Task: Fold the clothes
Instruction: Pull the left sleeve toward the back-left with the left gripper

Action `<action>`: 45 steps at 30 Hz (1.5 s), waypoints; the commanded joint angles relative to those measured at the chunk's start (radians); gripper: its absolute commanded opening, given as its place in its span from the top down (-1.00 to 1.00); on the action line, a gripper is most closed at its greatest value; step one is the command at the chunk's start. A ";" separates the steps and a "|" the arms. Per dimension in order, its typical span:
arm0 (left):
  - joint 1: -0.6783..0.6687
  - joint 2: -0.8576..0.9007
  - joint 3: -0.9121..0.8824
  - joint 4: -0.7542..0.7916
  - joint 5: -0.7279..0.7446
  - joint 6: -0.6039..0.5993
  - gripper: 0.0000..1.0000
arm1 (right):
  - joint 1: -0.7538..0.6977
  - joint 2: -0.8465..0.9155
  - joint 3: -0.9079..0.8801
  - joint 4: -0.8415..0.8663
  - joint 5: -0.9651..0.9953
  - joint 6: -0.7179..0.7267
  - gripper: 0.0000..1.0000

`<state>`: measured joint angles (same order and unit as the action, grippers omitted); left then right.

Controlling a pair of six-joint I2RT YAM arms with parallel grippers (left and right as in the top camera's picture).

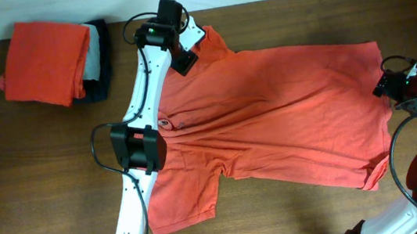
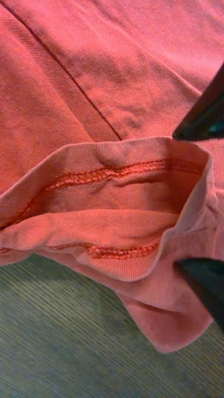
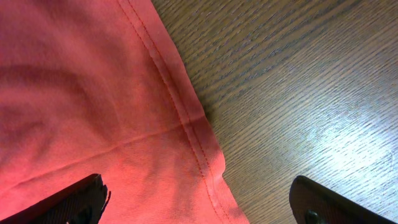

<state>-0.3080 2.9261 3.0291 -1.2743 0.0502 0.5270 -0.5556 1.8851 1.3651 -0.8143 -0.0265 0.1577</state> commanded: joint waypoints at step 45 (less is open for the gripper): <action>0.016 0.015 0.010 0.418 -0.141 -0.122 0.67 | -0.001 0.002 0.017 0.000 0.009 0.004 -0.97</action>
<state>-0.2951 2.9269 3.0291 -0.8906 -0.0906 0.4297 -0.5556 1.8851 1.3651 -0.8143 -0.0265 0.1574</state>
